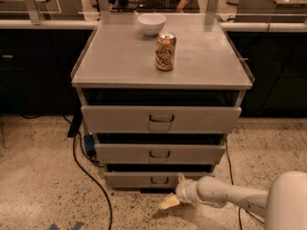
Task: Open bottom drawer
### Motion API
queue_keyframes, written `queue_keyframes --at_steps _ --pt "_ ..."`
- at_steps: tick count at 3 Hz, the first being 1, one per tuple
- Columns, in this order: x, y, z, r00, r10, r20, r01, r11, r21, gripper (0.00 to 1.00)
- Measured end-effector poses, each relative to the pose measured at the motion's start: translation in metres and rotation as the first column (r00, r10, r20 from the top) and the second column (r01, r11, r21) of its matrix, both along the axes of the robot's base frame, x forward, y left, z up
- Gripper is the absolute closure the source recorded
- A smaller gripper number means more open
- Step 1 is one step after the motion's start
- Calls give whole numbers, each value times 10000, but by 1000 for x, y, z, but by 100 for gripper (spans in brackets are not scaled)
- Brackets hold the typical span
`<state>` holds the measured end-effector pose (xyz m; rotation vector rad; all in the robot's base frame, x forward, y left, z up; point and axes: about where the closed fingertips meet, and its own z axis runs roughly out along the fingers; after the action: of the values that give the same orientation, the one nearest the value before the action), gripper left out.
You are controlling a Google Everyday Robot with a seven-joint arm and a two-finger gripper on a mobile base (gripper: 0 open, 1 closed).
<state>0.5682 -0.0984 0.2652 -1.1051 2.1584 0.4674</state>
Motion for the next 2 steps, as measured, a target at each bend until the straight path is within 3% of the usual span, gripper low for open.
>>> queue_keyframes --at_steps 1,2 --pt "60 -20 -8 9960 -622 640 654 9966 -498 0" --pt "62 -17 -13 9970 -597 496 617 9972 -412 0"
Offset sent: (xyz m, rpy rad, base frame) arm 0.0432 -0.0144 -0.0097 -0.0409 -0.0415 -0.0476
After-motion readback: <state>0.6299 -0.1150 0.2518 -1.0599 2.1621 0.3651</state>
